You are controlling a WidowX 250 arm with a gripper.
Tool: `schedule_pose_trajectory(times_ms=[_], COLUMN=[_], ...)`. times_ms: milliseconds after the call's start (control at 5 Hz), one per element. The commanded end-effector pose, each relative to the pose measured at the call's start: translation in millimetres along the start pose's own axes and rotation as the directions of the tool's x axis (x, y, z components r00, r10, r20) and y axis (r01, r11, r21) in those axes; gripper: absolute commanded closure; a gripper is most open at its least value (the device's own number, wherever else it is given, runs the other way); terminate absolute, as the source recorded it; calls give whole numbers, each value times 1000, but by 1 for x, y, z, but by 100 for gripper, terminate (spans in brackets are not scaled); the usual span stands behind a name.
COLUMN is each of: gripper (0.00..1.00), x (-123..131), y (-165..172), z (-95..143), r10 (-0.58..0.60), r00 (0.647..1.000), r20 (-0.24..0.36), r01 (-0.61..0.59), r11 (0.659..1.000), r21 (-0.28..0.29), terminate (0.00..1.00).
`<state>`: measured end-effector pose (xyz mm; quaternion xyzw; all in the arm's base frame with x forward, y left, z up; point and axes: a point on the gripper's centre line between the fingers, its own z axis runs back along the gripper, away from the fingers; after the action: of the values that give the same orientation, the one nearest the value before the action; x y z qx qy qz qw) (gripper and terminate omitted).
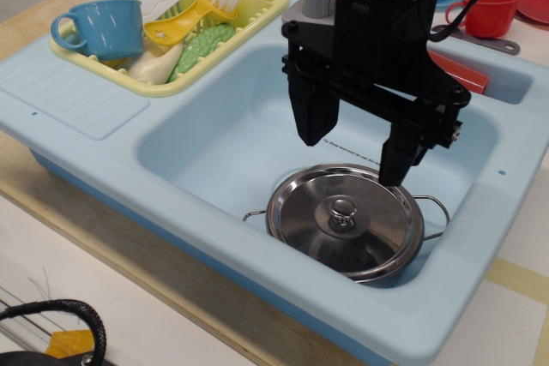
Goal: Take lid off pot or pan
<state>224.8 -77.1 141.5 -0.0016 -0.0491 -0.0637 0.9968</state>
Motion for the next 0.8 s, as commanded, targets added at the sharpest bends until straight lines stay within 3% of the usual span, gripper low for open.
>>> schedule_pose_trajectory(times_ms=[0,600], gripper=[0,0], x=[0,-3], y=[0,11], z=[0,-28], r10=[0,40], r00=[1000,999], r20=[0,-25], r01=[0,-41], r11=[1000,999], r21=[0,-33], terminate=[0,0])
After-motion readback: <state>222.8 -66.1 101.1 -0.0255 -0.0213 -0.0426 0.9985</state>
